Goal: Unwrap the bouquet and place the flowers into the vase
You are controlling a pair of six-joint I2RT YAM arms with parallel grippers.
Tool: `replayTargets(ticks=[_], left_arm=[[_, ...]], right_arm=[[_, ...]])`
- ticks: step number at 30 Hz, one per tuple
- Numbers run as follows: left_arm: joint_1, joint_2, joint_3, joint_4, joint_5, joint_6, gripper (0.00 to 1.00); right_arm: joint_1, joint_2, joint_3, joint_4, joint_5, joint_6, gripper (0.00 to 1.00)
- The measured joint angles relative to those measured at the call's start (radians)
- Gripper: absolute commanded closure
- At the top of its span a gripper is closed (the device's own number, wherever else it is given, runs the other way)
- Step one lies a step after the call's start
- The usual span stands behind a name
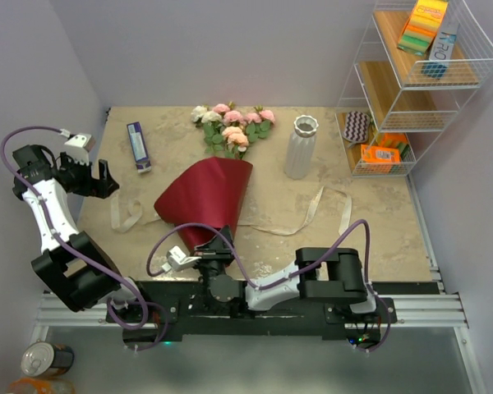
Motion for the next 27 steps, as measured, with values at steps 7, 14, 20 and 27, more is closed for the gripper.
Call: replayTargets(ticks=[7,14,20,27], left_arm=[[0.000,-0.005,0.009,-0.023,0.002,0.008,0.07],[0.000,-0.006,0.055,-0.035,0.029,0.008,0.06],[0.000,-0.006,0.059,-0.038,0.038,0.008,0.04],[0.000,-0.006,0.068,-0.067,0.053,0.030,0.02]], right_arm=[[-0.001,-0.150,-0.113,0.010,0.025,0.019,0.23],[-0.001,-0.363,-0.115,0.023,0.026,0.037,0.03],[-0.001,-0.566,-0.145,0.053,0.026,0.124,0.01],[0.044,-0.482,-0.235,0.066,0.029,0.194,0.01]])
